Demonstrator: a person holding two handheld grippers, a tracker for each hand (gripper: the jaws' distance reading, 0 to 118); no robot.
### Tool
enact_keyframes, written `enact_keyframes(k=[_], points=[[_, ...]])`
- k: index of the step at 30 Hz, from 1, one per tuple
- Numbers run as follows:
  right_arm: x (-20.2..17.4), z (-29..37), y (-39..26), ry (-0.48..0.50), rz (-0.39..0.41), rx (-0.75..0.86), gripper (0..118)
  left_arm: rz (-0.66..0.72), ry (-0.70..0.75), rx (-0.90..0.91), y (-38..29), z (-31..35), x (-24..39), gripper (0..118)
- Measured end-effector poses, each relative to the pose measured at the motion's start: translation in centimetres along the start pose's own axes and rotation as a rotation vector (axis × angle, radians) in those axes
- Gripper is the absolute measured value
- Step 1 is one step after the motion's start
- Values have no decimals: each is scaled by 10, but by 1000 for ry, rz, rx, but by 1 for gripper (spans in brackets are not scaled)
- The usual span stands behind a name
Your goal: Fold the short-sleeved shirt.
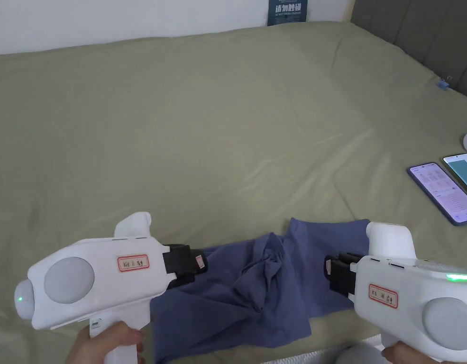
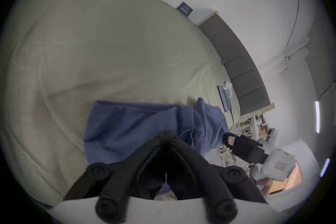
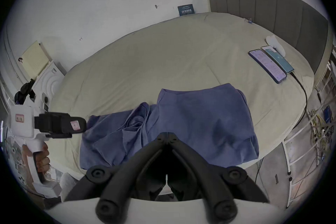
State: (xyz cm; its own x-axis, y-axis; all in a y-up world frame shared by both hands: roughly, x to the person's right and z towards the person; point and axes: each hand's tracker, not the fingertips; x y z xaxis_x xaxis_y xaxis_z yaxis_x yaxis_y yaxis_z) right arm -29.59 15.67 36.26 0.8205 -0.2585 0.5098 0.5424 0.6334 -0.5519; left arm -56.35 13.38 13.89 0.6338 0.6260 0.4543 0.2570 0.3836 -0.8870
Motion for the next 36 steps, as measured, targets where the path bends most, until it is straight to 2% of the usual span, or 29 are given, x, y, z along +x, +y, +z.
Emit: enact_keyframes(k=[3, 7, 10, 15, 17, 19, 25, 29, 31, 36], points=[[0, -1, 0, 6, -1, -2, 0, 20, -42, -41, -7, -26, -1, 0], [0, 0, 0, 10, 3, -2, 0, -109, -25, -153, -21, -66, 29, 0], [4, 2, 1, 7, -2, 4, 0, -95, -66, -215, -30, -84, 42, 0], [8, 6, 2, -3, 2, 7, 0, -85, -140, -206, -35, -96, 61, 0], [9, 7, 2, -4, -3, 8, 0, -148, -146, -230, -38, -101, 75, 0], [10, 6, 2, -8, -5, 4, 0, -230, -92, -243, -42, -110, 83, 0], [9, 3, -3, -13, -13, -21, 0, -144, -168, -328, -49, -131, 67, 0], [2, 10, -2, -21, 13, -18, 0, -123, -176, -221, -37, -87, 58, 0], [-1, 13, 0, -20, 22, -11, 0, -116, -231, -146, -25, -47, 46, 0], [-13, 16, 4, -18, 44, 6, 0, 96, -332, 43, -9, 41, -25, 0]])
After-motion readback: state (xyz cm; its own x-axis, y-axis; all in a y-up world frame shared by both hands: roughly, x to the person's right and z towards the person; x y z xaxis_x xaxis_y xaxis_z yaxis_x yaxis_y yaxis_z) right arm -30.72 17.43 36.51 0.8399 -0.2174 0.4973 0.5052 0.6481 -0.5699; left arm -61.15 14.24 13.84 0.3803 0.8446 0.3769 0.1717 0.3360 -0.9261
